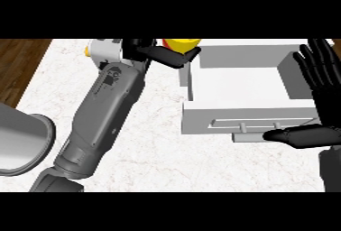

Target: Pick up the cup, place it into the drawer and close the drawer

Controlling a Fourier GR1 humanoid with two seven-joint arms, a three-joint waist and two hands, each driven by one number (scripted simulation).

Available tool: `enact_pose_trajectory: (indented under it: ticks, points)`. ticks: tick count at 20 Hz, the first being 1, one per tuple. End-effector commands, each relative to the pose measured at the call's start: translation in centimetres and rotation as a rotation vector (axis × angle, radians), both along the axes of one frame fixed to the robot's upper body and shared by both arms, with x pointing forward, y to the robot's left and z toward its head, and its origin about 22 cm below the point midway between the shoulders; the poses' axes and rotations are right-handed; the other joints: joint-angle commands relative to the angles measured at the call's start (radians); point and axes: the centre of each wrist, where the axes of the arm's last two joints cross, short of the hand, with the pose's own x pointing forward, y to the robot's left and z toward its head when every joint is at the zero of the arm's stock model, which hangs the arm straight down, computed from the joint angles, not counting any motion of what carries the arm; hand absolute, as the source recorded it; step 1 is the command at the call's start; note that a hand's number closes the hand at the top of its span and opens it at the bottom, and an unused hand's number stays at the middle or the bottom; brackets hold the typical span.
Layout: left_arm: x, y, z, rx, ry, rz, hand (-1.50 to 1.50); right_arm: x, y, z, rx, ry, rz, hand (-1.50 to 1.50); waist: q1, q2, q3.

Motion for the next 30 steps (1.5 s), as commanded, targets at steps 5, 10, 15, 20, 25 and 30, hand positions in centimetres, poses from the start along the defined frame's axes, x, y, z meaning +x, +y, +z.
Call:
enact_pose_trajectory:
  ticks: [5, 10, 15, 20, 25, 30]
  points:
    - [1.3, -4.4, 3.6, 0.118, 0.161, 0.059, 1.5, -0.1, 0.4, 1.2, -0.011, -0.028, 0.03, -1.5, -0.029, 0.01, 0.0]
    - [1.7, -5.3, 2.1, 0.213, 0.22, 0.149, 1.5, 0.2, 0.6, -0.4, 0.001, -0.023, 0.082, -1.5, -0.084, 0.023, 0.002]
    - [1.5, -5.1, -0.4, 0.327, 0.331, 0.056, 1.5, 1.0, 1.1, 0.3, 0.01, -0.019, 0.087, -1.5, -0.114, 0.029, 0.002]
    - [1.3, -4.6, -2.4, 0.4, 0.374, 0.034, 1.5, 1.9, 2.8, 2.2, -0.014, -0.075, 0.13, -1.5, -0.157, 0.042, 0.001]
    - [0.9, -4.4, -3.4, 0.39, 0.351, 0.035, -1.5, 2.0, 4.5, 1.9, -0.005, -0.073, 0.192, -1.5, -0.187, 0.05, 0.001]
    - [0.8, -4.3, -3.3, 0.204, 0.342, -0.006, -1.5, 1.9, 5.7, 1.9, 0.036, -0.046, 0.399, -1.5, -0.196, 0.049, 0.0]
